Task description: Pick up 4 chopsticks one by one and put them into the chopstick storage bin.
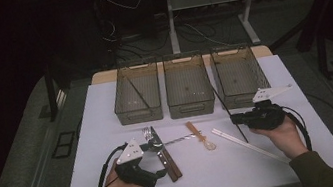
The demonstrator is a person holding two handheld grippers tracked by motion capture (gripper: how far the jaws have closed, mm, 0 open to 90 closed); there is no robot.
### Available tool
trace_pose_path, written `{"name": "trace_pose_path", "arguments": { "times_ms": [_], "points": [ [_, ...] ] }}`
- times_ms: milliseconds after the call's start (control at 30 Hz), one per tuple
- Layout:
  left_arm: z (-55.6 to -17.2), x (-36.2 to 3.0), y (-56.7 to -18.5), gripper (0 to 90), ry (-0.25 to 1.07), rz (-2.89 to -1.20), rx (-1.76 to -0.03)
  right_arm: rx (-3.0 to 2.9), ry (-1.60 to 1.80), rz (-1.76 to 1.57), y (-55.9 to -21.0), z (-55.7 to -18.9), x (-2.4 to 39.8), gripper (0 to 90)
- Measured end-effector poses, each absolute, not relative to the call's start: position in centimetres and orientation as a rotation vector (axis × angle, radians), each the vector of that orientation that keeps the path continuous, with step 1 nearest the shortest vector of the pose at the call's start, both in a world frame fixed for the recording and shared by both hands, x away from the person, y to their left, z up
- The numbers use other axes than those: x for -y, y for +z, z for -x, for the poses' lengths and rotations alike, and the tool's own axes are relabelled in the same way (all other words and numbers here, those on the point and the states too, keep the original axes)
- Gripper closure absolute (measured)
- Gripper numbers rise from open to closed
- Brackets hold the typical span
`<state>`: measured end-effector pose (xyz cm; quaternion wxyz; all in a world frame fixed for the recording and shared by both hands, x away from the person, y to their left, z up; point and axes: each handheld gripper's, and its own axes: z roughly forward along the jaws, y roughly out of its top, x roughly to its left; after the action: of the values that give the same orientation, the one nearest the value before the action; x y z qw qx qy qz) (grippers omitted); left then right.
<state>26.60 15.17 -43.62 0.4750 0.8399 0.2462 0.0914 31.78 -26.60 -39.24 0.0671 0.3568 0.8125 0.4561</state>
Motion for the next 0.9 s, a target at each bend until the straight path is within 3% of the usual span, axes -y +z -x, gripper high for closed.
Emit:
{"name": "trace_pose_path", "arguments": {
  "times_ms": [900],
  "points": [
    [-26.7,-15.4,-43.5,0.0,0.216,-2.028,-0.608,-2.402,1.476,-1.008,-38.3,-33.9,21.2,85.2]
  ]
}}
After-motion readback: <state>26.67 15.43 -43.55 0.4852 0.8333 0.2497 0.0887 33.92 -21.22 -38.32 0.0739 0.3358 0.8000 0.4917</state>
